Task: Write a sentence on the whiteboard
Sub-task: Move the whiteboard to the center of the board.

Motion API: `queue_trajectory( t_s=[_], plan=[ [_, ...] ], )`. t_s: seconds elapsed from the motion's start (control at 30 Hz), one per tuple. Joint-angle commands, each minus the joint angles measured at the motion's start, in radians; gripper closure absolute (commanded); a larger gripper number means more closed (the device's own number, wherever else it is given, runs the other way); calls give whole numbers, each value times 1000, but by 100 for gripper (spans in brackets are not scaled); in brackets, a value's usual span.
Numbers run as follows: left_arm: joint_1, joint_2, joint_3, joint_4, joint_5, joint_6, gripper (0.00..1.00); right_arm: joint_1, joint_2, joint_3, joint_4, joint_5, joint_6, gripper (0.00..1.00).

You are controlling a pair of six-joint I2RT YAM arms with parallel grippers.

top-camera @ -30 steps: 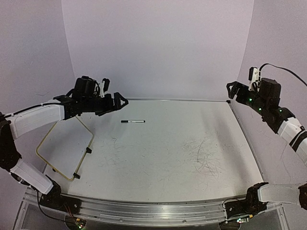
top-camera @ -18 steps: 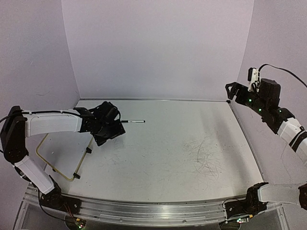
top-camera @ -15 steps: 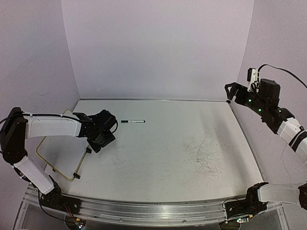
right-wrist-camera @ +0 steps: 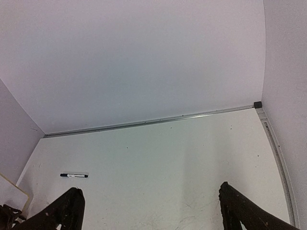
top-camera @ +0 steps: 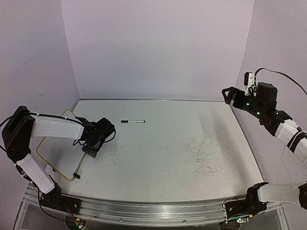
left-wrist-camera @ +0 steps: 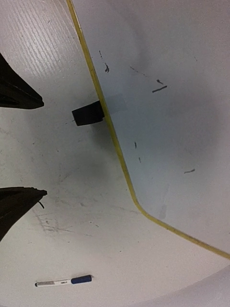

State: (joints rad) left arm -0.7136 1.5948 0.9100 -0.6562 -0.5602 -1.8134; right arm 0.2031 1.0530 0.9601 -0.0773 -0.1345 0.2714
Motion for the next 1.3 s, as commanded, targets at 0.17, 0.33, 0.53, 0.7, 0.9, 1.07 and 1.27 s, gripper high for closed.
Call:
queue_trajectory(
  t_s=[0.17, 0.33, 0.53, 0.7, 0.9, 1.07, 1.27],
  plan=[
    [31, 68, 8, -33, -44, -96, 49, -1, -49, -29, 38, -7, 5, 2],
    [43, 101, 13, -35, -54, -100, 53, -1, -38, -26, 38, -15, 5, 2],
    [60, 136, 11, -36, -73, -90, 55, -1, -40, -35, 43, -21, 7, 2],
    [70, 157, 12, -37, -82, -78, 59, -1, -32, -39, 46, -28, 10, 2],
    [74, 174, 18, -37, -100, -58, 76, -1, -23, -40, 54, -30, 15, 2],
    [67, 206, 46, -34, -79, -17, 85, -1, -11, -40, 65, -41, 20, 2],
    [28, 202, 56, -33, -74, 1, 94, -1, -14, -52, 70, -55, 25, 2]
  ],
)
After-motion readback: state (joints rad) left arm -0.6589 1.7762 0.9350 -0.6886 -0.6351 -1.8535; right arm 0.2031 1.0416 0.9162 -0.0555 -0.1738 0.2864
